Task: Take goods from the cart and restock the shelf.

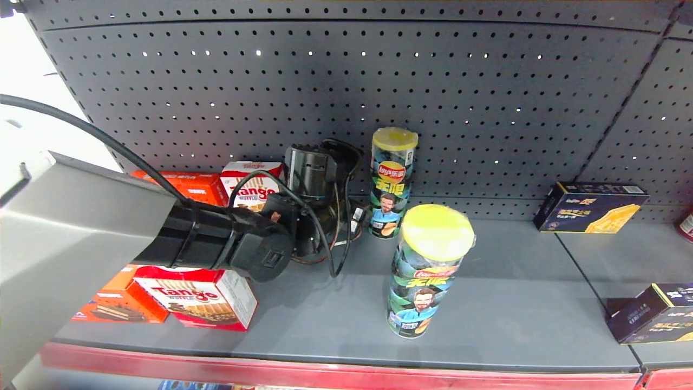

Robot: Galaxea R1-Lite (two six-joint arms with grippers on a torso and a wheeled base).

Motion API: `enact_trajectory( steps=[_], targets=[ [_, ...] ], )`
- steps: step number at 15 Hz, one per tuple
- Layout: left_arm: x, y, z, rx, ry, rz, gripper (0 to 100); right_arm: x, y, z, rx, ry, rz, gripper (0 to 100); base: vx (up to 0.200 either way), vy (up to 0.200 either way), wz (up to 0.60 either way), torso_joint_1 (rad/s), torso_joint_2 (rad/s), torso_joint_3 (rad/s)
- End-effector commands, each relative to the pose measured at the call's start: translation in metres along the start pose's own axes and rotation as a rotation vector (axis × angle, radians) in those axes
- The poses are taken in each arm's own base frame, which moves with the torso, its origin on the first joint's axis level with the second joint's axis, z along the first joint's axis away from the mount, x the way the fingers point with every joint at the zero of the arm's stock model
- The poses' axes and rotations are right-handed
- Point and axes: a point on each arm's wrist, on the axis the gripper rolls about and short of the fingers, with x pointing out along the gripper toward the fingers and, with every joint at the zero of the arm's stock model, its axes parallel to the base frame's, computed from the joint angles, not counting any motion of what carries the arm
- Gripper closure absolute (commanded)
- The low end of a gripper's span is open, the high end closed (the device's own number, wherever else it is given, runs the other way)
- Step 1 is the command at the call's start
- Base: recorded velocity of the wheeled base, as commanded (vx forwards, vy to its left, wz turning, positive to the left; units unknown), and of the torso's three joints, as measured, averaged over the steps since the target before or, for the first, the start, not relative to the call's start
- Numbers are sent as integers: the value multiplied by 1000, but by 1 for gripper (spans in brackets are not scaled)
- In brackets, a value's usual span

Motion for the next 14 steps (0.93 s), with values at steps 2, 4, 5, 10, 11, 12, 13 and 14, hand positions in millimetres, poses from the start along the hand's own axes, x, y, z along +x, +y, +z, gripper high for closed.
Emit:
enact_trajectory(
  steps=[2, 4, 5, 10, 11, 12, 13, 14],
  targets=[
    [2, -6, -3, 5, 5, -11, 0, 0, 0, 0, 0, 0, 0, 0, 0, 0, 0, 0, 0, 0],
    [2, -11, -3, 9, 5, -21, 0, 0, 0, 0, 1, 0, 0, 0, 0, 0, 0, 0, 0, 0],
    [2, -11, -3, 9, 5, -21, 0, 0, 0, 0, 0, 2, 0, 0, 0, 0, 0, 0, 0, 0],
    [-11, -4, 10, -11, -25, -8, 0, 0, 0, 0, 0, 0, 0, 0, 0, 0, 0, 0, 0, 0],
    [-16, 0, 16, -16, -41, -5, 0, 0, 0, 0, 0, 2, 0, 0, 0, 0, 0, 0, 0, 0],
    [-17, 0, 17, -17, -44, -5, 0, 0, 0, 0, 0, 0, 0, 0, 0, 0, 0, 0, 0, 0],
    [-27, 5, 24, -18, -61, -2, 0, 0, 0, 0, 0, 0, 0, 0, 0, 0, 0, 0, 0, 0],
    [-40, 12, 35, -25, -95, 3, 0, 0, 0, 0, 0, 0, -3, 0, 0, 0, 0, 0, 0, 0]
  ],
)
